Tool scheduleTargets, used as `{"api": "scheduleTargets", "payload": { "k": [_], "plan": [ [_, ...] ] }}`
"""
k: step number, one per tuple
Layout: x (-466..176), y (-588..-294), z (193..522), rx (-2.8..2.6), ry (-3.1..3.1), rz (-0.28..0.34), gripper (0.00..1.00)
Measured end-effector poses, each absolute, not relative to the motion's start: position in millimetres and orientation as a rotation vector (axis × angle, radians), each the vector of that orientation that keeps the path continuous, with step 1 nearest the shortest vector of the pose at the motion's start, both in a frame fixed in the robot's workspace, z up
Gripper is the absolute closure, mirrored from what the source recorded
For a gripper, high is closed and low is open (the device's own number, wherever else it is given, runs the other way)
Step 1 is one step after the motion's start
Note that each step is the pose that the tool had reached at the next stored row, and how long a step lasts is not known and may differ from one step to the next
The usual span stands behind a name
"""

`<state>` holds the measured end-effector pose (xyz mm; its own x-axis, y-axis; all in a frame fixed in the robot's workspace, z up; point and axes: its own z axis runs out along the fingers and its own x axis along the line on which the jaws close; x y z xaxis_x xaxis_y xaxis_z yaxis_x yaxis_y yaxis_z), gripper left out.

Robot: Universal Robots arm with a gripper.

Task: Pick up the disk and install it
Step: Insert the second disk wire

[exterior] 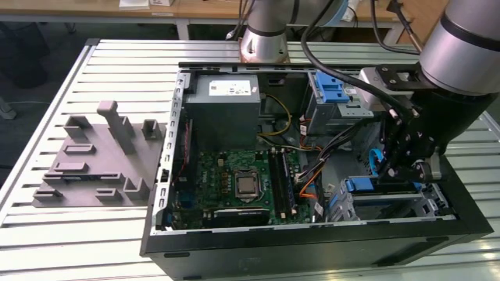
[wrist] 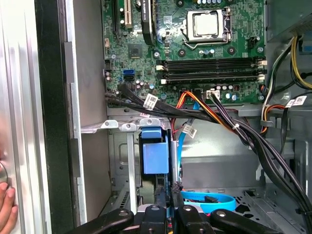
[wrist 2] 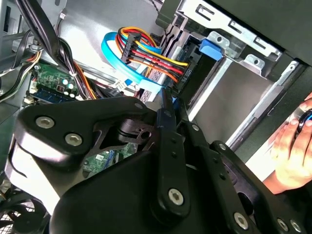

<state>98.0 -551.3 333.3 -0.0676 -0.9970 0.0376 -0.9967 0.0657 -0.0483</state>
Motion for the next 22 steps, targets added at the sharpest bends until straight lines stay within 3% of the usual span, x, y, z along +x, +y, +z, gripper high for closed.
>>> {"api": "scheduleTargets", "payload": {
  "k": [22],
  "plan": [
    [98.0, -551.8, 328.9, -2.141, 2.289, -0.095, 0.83]
  ]
}}
